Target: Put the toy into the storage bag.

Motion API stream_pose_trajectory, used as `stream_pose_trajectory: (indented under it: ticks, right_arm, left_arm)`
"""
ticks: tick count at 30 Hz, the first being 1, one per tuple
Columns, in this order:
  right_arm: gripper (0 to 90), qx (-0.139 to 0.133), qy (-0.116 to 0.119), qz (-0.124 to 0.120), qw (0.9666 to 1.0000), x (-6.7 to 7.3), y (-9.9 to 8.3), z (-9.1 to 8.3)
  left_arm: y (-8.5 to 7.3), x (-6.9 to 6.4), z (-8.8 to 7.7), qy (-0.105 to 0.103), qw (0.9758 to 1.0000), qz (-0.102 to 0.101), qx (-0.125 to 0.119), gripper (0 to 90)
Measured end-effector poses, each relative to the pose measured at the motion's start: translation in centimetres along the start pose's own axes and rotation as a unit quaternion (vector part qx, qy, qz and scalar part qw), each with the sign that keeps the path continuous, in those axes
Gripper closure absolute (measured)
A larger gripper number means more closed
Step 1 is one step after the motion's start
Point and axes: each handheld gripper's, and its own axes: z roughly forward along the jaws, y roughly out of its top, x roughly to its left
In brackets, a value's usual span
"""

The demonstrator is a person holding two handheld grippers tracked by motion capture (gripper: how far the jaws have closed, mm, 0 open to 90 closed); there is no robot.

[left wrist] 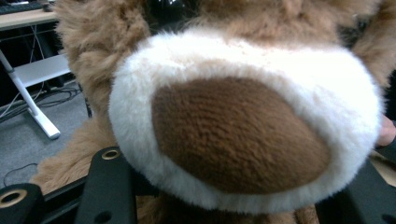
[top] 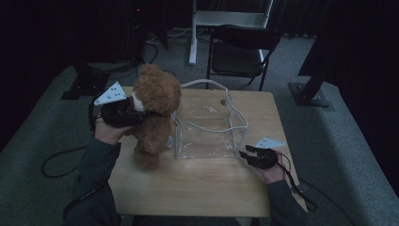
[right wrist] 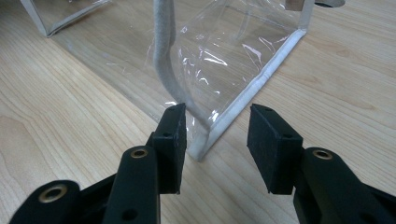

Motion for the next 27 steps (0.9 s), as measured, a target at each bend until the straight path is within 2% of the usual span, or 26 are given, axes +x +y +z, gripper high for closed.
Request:
stream_pose_trajectory:
  ticks: [27]
  right_arm:
    - [56.1, 0.011, 0.004, -0.001, 0.9999, 0.0, -0.3, 0.3]
  left_arm:
    - [1.5, 1.3, 0.7, 0.01, 0.9999, -0.008, -0.004, 43.9]
